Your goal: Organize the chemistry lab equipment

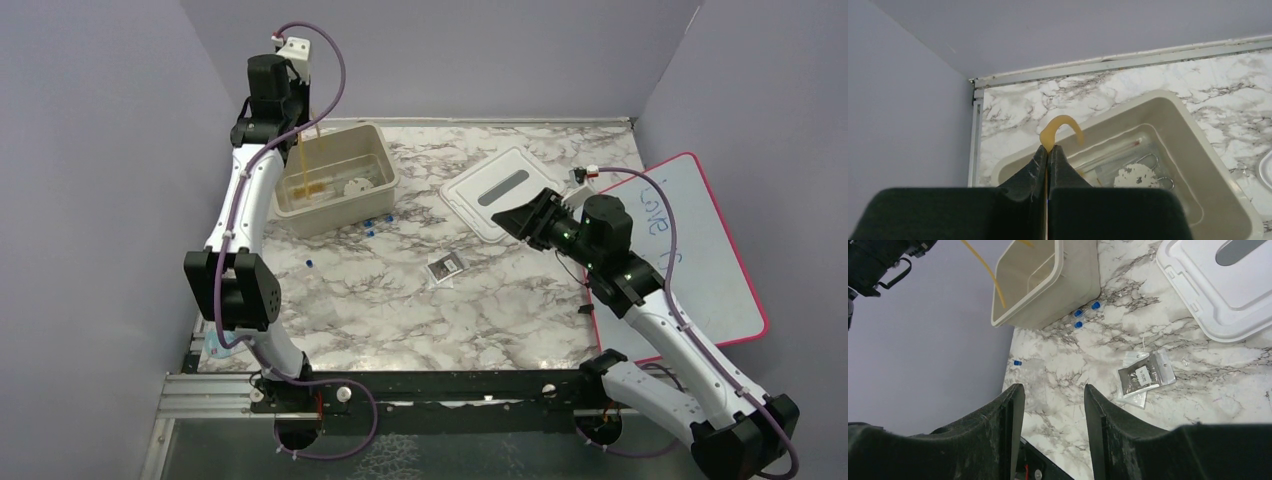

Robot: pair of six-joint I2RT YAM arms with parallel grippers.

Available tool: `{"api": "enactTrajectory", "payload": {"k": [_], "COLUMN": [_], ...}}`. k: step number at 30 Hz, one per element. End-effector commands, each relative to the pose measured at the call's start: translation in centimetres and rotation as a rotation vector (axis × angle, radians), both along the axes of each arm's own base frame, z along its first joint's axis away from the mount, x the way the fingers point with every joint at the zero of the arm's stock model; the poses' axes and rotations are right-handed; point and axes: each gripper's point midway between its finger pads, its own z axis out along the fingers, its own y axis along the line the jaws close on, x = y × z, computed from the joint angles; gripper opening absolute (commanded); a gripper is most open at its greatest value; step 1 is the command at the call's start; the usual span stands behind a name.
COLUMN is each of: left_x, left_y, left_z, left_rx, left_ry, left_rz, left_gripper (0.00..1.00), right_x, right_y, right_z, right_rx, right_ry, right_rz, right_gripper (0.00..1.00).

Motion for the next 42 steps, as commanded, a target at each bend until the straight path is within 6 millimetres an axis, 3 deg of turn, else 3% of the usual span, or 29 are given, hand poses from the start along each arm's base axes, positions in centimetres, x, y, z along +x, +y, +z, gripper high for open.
{"api": "enactTrajectory", "payload": {"k": [1, 7, 12, 19, 24, 31, 37, 42], "left_x": [1.7, 0.9, -0.9, -3.7, -4.8, -6.2, -6.0, -4.9], "left_y": [-0.5, -1.4, -0.3, 0.1, 3.7, 5.7, 4.9, 2.0], "left_z": [2.1, -0.9, -4.1, -6.6, -7.8, -7.8, -8.8, -10.2], "left_rx": [0.033, 0.050, 0.082, 0.101, 0.150, 0.118, 0.100, 0.027], "left_ry": [-0.056, 0.009, 0.084, 0.166, 0.230, 0.270, 0.298, 0.320], "left_rz": [-0.070, -0.139, -0.099, -0.094, 0.085, 0.197, 0.150, -0.005], "left_gripper": [0.00, 0.00, 0.00, 0.00, 0.00, 0.00, 0.00, 0.00], "right_x": [0.1, -0.1, -0.2, -0.2, -0.2, -0.4, -0.3, 0.0], "right_y": [-0.2, -0.5, -0.4, -0.1, 0.1, 0.2, 0.0, 0.2], "right_z": [-0.2, -0.3, -0.5, -0.9, -0.9, -1.5, -1.9, -2.1], "right_rx": [-0.002, -0.003, -0.003, 0.000, 0.005, 0.009, 0.006, 0.004], "right_ry": [0.009, 0.009, 0.020, 0.034, 0.039, 0.063, 0.069, 0.077], "right_rz": [-0.014, -0.027, -0.020, -0.006, 0.004, 0.005, -0.006, -0.005], "right_gripper": [0.51, 0.51, 0.51, 0.51, 0.51, 0.50, 0.50, 0.50]}}
